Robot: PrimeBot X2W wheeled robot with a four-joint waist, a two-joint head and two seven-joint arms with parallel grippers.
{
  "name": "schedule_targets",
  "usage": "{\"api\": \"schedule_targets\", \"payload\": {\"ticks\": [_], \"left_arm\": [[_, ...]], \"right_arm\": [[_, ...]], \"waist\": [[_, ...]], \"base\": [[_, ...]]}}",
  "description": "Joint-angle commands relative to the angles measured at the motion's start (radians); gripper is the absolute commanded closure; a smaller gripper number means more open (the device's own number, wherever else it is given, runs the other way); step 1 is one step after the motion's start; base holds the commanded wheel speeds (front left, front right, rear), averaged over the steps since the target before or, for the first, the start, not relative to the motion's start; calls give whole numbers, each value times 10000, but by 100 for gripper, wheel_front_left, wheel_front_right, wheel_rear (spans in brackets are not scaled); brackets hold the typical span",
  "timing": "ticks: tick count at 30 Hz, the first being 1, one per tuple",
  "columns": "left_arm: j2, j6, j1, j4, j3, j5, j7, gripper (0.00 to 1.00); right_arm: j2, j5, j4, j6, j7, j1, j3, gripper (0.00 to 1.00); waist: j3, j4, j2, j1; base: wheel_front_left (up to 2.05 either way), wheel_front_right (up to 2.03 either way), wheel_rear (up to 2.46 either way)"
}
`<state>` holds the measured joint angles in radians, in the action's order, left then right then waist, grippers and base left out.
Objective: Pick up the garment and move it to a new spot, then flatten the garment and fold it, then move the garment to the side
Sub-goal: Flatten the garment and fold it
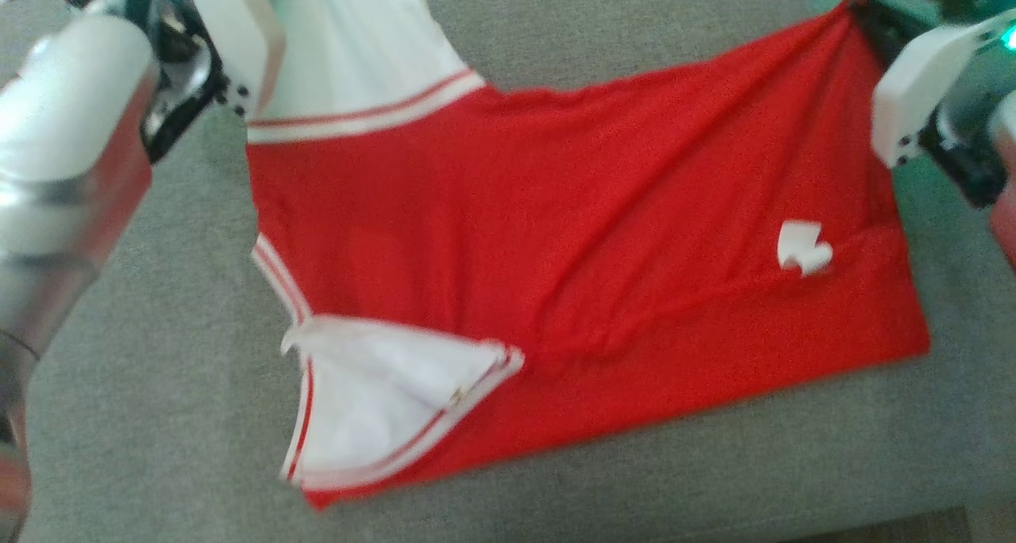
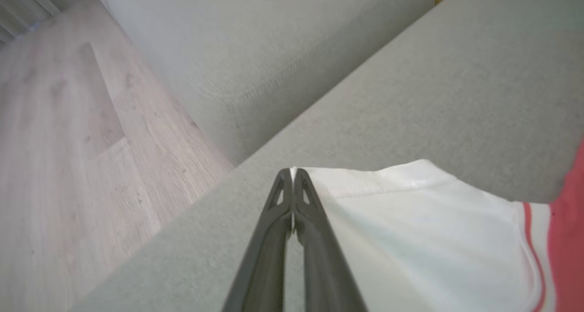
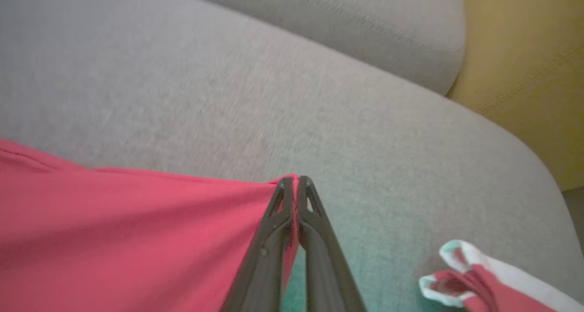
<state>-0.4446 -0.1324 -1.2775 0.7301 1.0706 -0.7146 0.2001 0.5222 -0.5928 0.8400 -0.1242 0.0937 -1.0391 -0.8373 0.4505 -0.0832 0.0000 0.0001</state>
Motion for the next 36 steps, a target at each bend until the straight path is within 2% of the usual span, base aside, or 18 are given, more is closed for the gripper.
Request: {"api": "schedule_targets", "payload": {"ticks": [1, 6, 12, 19, 23, 31, 36], "left_arm": [[-445, 52, -869, -42, -442, 199, -480, 100], [-209, 76, -1208, 143, -542, 402, -1571, 100], [-164, 44, -810, -95, -380, 152, -1877, 100], [-920, 159, 698, -1409, -12, 93, -2434, 100], [-1508, 562, 1739, -2550, 46, -103, -2490, 100], [-2983, 1712, 3719, -5712, 194, -606, -1965, 100], [-3518, 2382, 4671, -7279, 307, -847, -1835, 100]], "right_arm": [[195, -290, -7, -65, -431, -174, 343, 100], [418, -1028, 173, -65, -1471, -132, 1022, 100], [862, -1635, -99, -65, -1834, 519, 953, 100], [1364, -2329, -827, -65, -2220, 1997, 943, 100], [1549, -2465, -1069, -65, -2347, 2826, 1075, 100], [1878, -2506, -1646, -65, -2508, 4437, 1640, 100], [1982, -2403, -1907, -65, -2427, 5341, 2167, 100]], "waist": [[-78, 67, 0, -1], [-310, 314, 0, -1], [-670, 636, 0, -1], [-1492, 1059, 0, -1], [-1961, 1259, 0, -1], [-2508, 1490, 0, -1], [-2613, 1592, 0, -1]], "base": [[0, 0, 0], [0, 0, 0], [0, 0, 0], [0, 0, 0], [0, 0, 0], [0, 0, 0], [0, 0, 0]]}}
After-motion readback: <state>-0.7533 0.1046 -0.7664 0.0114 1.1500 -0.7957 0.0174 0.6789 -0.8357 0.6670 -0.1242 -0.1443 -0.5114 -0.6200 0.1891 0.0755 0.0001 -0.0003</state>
